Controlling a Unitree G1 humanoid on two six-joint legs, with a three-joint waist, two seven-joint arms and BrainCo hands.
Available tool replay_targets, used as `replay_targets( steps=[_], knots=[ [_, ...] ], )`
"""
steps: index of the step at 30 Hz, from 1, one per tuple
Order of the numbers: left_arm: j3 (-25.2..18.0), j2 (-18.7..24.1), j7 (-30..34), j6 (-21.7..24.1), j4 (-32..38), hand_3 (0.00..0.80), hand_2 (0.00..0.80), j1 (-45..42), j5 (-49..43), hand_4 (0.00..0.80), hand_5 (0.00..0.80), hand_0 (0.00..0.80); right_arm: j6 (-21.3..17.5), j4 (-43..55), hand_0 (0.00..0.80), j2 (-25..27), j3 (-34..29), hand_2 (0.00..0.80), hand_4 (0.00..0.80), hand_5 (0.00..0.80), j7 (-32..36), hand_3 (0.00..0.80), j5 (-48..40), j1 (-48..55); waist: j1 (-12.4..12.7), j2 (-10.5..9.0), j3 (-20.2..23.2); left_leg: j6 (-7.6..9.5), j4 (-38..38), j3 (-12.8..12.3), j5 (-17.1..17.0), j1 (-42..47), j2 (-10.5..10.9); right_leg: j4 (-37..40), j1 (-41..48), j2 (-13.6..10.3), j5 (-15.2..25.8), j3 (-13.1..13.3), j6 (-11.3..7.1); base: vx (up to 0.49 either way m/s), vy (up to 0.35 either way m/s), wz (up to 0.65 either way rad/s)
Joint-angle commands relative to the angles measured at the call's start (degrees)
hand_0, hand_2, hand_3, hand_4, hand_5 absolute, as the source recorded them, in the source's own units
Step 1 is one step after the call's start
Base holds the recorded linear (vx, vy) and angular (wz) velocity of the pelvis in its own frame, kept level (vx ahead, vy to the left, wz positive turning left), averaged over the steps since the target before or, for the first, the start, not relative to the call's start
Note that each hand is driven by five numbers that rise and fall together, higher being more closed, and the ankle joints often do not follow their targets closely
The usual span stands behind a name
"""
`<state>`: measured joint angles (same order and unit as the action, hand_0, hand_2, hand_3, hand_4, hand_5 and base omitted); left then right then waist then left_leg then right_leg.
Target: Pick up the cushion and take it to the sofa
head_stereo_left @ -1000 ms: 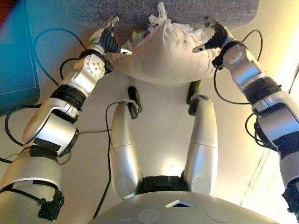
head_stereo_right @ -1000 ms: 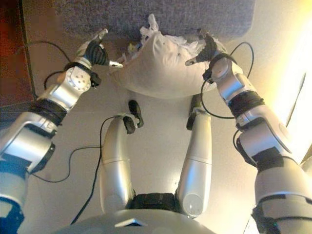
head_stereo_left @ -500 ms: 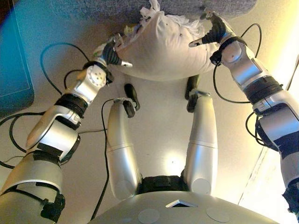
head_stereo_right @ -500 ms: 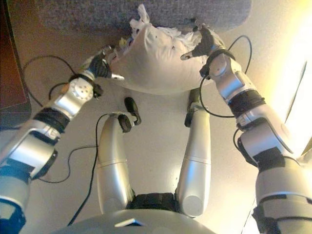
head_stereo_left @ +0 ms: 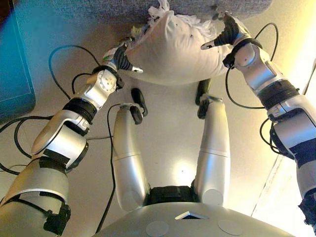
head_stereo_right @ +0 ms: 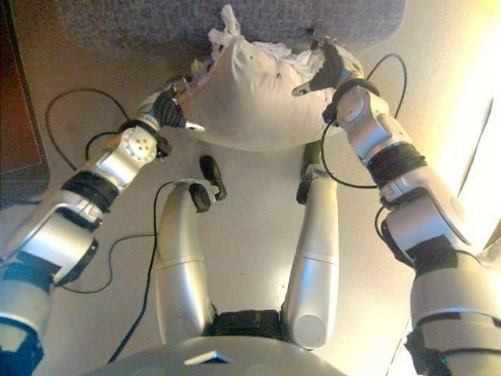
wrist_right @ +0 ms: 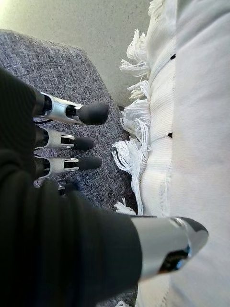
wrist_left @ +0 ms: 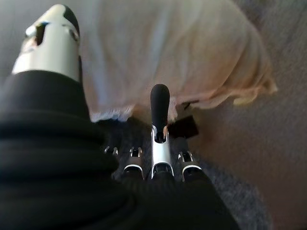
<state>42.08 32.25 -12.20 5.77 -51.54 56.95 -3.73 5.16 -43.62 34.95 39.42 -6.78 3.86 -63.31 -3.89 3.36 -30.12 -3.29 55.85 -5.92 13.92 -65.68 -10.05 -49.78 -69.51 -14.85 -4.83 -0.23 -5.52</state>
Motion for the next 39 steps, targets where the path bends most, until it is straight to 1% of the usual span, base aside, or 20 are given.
replay_targets(
  steps=[1,8,10,13,19,25,29,32,36,39],
  knots=[
    [-1.8,0.3,-3.4,0.4,-1.7,0.0,0.0,2.2,-2.7,0.0,0.0,0.0,1.8,-2.6,0.0,0.3,3.6,0.0,0.0,0.0,1.6,0.0,0.1,1.2,0.2,1.93,0.3,-3.23,-4.2,1.5,-1.8,-0.5,1.4,-4.5,2.2,-0.2,-3.0,1.8,-2.78,0.012,0.004,-0.04],
    [-2.8,0.3,-6.5,0.2,-1.7,0.0,0.0,1.2,-2.9,0.0,0.0,0.0,1.6,-2.1,0.0,0.8,3.6,0.0,0.0,0.0,1.3,0.0,1.1,2.9,-0.2,2.32,0.3,-3.47,-4.7,1.3,-2.0,-0.5,1.3,-4.1,1.9,0.1,-3.1,2.1,-2.59,0.018,0.012,-0.03],
    [-3.1,0.2,-7.9,0.9,-2.0,0.0,0.0,0.9,-2.6,0.0,0.0,0.0,1.8,-2.2,0.0,0.7,3.9,0.0,0.0,0.0,1.1,0.0,1.5,3.0,-0.2,2.35,0.3,-3.55,-4.6,1.2,-1.9,-0.6,1.3,-4.3,1.8,0.2,-3.3,2.1,-2.49,0.011,0.001,-0.02],
    [-3.4,0.1,-7.8,1.0,-2.2,0.0,0.0,0.8,-3.4,0.0,0.0,0.0,1.5,-2.8,0.0,0.4,4.1,0.0,0.0,0.0,1.2,0.0,1.6,3.1,-0.1,2.52,0.3,-3.64,-4.7,1.2,-1.8,-0.6,1.3,-4.3,1.8,0.2,-3.6,2.1,-2.38,0.0,0.0,0.0],
    [-2.6,-0.8,-7.2,0.1,-2.8,0.0,0.0,0.8,-4.6,0.0,0.0,0.0,1.0,-3.3,0.0,-0.4,4.8,0.0,0.0,0.0,0.2,0.0,0.5,3.1,-0.2,2.58,0.3,-3.73,-4.2,1.2,-1.7,-1.4,1.3,-5.0,0.9,0.3,-4.0,2.1,-2.06,0.0,0.0,0.0],
    [-1.6,-0.9,-6.3,-0.8,-3.5,0.0,0.0,2.5,-4.0,0.0,0.0,0.0,1.6,-0.9,0.0,-0.8,4.6,0.0,0.0,0.0,-1.0,0.0,0.5,3.5,-0.9,1.9,0.3,-3.53,-2.4,1.4,-0.9,-3.2,1.1,-6.4,-0.7,0.8,-4.5,2.2,-1.87,0.0,0.0,0.0],
    [-1.8,-0.4,-5.9,0.0,-3.6,0.0,0.0,3.0,-4.0,0.0,0.0,0.0,2.3,1.9,0.0,0.2,4.4,0.0,0.0,0.0,-1.8,0.0,0.4,4.4,-1.4,1.32,0.3,-3.45,-1.6,1.5,-0.6,-4.0,0.8,-6.5,-1.3,1.1,-4.3,2.3,-1.88,0.008,-0.001,-0.04],
    [-2.3,-0.2,-5.8,-0.4,-2.6,0.0,0.0,2.7,-4.1,0.0,0.0,0.0,3.3,5.3,0.0,0.9,3.4,0.0,0.0,0.0,-2.7,0.0,0.2,6.0,-1.8,0.93,0.3,-3.46,-1.4,1.4,-0.4,-4.3,0.7,-6.2,-1.4,1.4,-4.1,2.4,-2.0,0.017,0.019,-0.09],
    [-3.0,0.1,-6.1,-1.2,-1.7,0.0,0.0,1.9,-4.6,0.0,0.0,0.0,3.7,8.2,0.0,2.4,3.0,0.0,0.0,0.0,-1.7,0.0,2.4,8.1,-2.4,0.51,0.3,-3.42,-1.2,1.3,-0.2,-4.4,0.6,-5.9,-1.5,1.7,-3.8,2.6,-2.15,0.004,0.004,-0.01],
    [-3.3,0.4,-6.4,-0.8,-2.0,0.0,0.0,1.6,-4.6,0.0,0.0,0.0,3.4,8.6,0.0,2.9,3.2,0.0,0.0,0.0,-1.1,0.0,3.0,8.8,-2.6,0.37,0.3,-3.45,-0.8,1.3,0.0,-4.6,0.5,-6.1,-1.7,1.8,-3.8,2.8,-2.16,-0.001,0.023,-0.07]
  ],
)
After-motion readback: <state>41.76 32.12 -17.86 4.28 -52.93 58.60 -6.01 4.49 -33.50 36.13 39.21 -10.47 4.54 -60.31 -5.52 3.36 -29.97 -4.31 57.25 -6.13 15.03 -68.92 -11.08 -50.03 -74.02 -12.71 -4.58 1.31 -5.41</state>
